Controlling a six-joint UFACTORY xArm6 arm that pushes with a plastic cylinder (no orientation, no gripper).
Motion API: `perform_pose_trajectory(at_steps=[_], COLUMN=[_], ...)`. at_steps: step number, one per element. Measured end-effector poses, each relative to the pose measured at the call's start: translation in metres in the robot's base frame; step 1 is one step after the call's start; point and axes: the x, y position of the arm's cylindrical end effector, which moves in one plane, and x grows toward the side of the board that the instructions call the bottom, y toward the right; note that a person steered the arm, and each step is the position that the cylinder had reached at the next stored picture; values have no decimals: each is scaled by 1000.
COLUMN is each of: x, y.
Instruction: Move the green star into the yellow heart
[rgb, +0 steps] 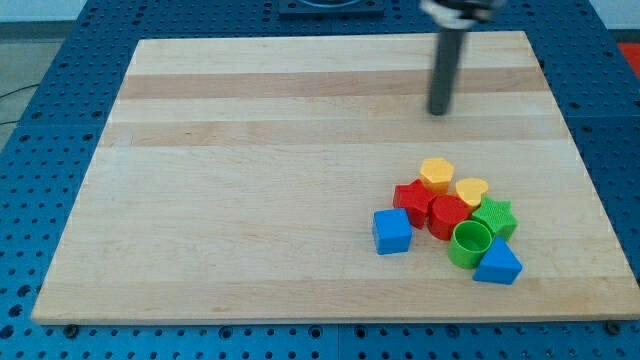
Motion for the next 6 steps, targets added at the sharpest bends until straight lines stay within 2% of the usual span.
perform_pose_trajectory(at_steps=[1,2,3,4,5,6], x=[57,109,158,205,193,149], y=[79,118,119,83,36,13])
